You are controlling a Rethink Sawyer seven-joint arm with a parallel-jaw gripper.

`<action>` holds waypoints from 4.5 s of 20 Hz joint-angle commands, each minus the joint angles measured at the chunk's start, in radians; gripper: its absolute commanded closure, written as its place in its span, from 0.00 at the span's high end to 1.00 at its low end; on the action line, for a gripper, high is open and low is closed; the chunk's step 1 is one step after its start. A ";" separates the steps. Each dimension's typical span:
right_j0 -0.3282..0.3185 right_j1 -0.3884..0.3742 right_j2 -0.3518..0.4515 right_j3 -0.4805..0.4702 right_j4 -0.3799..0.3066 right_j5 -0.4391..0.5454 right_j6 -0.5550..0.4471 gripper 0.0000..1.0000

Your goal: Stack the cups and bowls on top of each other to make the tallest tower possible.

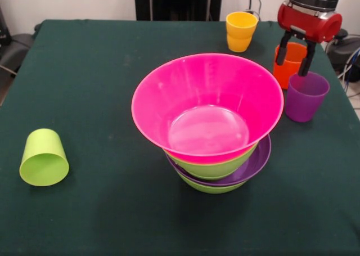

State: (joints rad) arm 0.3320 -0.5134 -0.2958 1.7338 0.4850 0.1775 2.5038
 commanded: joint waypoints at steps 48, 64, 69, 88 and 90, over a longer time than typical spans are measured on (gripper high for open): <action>0.166 0.178 0.104 0.047 0.214 -0.135 0.233 1.00; 0.069 0.155 0.130 0.052 0.149 -0.140 0.133 1.00; 0.094 0.180 0.050 0.001 0.137 -0.103 0.094 1.00; 0.174 0.128 -0.037 -0.016 0.158 0.034 0.125 0.00; 0.195 0.115 -0.051 -0.012 0.164 0.058 0.140 0.00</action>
State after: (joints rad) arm 0.4784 -0.3663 -0.3710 1.7583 0.6642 0.0954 2.5038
